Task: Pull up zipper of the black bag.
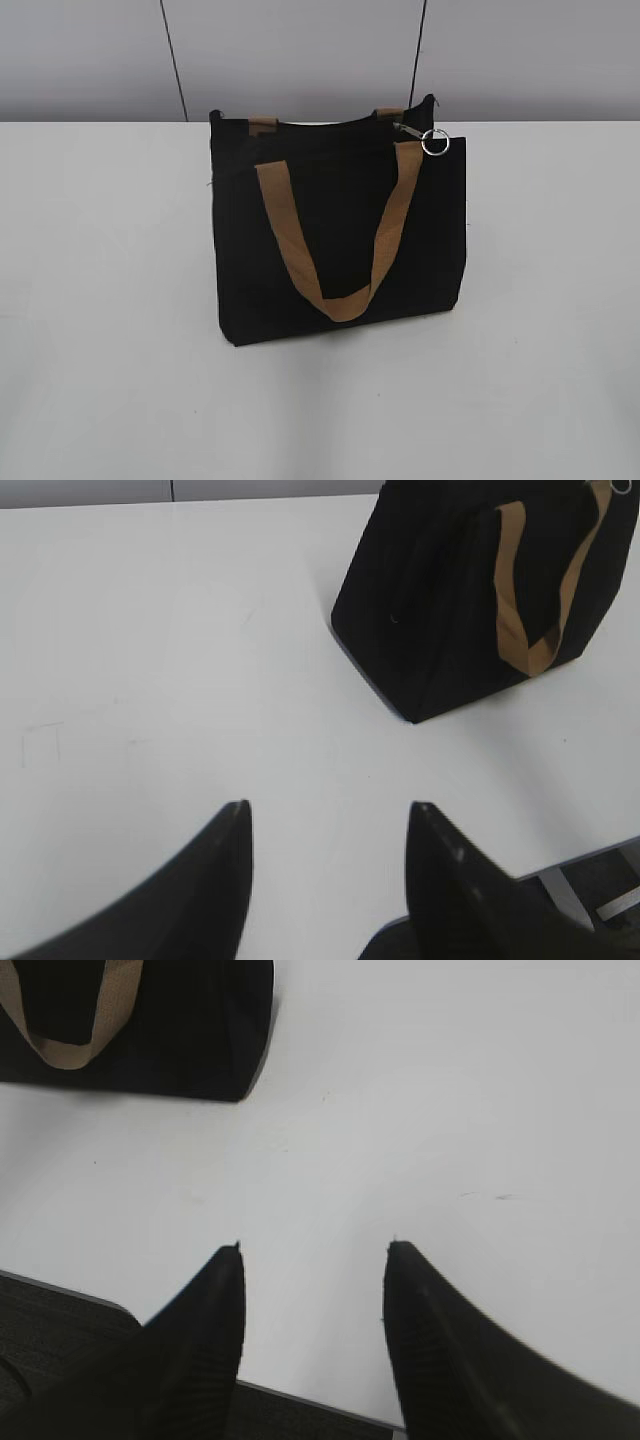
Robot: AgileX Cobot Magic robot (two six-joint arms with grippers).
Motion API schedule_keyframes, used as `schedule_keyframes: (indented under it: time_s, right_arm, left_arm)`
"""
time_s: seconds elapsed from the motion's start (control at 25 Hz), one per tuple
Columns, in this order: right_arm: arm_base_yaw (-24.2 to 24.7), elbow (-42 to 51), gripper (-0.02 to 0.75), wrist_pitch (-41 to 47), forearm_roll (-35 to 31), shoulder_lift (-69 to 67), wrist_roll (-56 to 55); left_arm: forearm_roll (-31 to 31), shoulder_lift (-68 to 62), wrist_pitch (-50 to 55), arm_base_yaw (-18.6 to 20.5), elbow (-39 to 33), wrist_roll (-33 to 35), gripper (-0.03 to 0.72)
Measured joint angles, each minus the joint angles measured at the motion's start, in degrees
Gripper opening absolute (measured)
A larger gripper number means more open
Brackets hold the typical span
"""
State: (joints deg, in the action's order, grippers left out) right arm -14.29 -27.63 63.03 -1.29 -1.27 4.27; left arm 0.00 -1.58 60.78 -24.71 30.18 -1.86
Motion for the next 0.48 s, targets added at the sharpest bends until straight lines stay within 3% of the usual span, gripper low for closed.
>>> schedule_keyframes:
  time_s: [0.2, 0.48]
  right_arm:
    - [1.1, 0.0, 0.359, -0.05, 0.0, 0.0, 0.0]
    - [8.28, 0.0, 0.358, -0.05, 0.0, 1.15, -0.05]
  left_arm:
    - [0.0, 0.0, 0.0, 1.81, 0.0, 0.04, 0.364]
    - [0.0, 0.22, 0.0, 9.43, 0.0, 0.04, 0.362]
